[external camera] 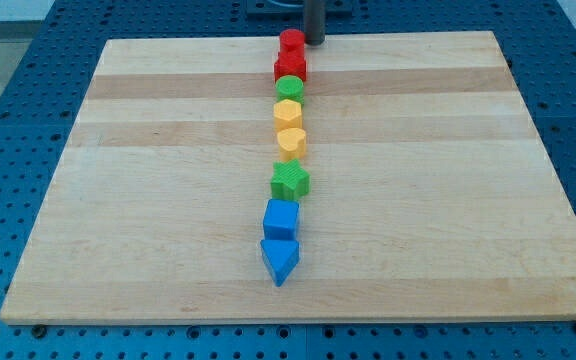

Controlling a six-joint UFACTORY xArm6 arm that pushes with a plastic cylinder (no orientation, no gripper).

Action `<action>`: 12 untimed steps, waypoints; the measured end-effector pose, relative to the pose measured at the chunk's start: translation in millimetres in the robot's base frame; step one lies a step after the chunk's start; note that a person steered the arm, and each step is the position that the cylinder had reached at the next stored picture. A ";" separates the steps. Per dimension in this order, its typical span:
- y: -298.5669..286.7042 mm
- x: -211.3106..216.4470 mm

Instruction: Move the yellow blocks and the green circle to the left side

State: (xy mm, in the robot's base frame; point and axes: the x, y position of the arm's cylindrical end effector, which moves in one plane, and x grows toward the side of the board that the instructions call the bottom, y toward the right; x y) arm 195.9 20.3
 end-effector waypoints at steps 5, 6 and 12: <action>-25.8 119.8; -79.6 126.2; 7.5 161.8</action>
State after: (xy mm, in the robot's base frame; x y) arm 357.6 27.8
